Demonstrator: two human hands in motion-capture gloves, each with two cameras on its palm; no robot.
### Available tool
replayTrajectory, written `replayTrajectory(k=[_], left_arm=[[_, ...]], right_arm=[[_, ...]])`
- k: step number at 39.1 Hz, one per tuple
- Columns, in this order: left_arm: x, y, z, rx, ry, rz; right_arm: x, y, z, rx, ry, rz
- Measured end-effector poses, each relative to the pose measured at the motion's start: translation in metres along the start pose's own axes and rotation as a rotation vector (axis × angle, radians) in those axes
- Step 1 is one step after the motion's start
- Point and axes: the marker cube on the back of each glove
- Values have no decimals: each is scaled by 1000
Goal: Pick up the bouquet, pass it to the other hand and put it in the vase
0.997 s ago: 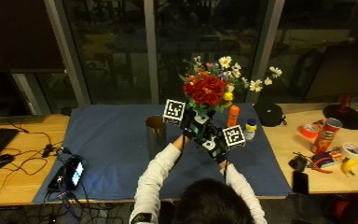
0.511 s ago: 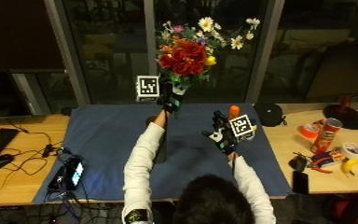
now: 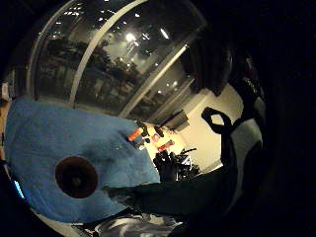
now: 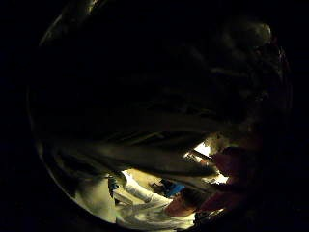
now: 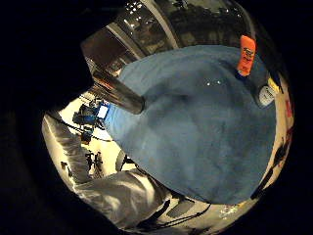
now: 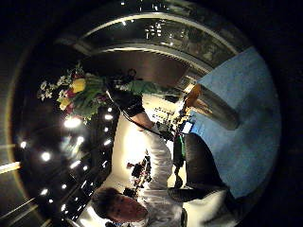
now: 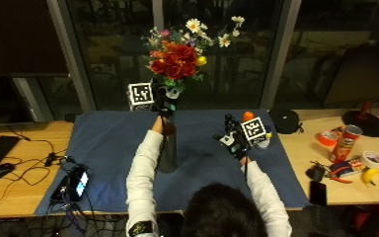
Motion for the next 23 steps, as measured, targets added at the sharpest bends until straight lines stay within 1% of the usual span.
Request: replayTrajectory(k=[7, 12, 19, 21, 23], left_arm=[[-29, -6, -10, 36, -18, -17], [-50, -5, -14, 37, -6, -92], [-101, -5, -18, 31, -13, -112], [-123, 4, -20, -14, -22, -155], [-146, 25, -25, -121, -34, -255]], right_arm=[[-5, 0, 2, 8, 1, -8], [14, -9, 4, 8, 15, -9], [0, -6, 10, -19, -29, 22], [-1, -6, 12, -27, -44, 43], [8, -9, 14, -31, -46, 48]])
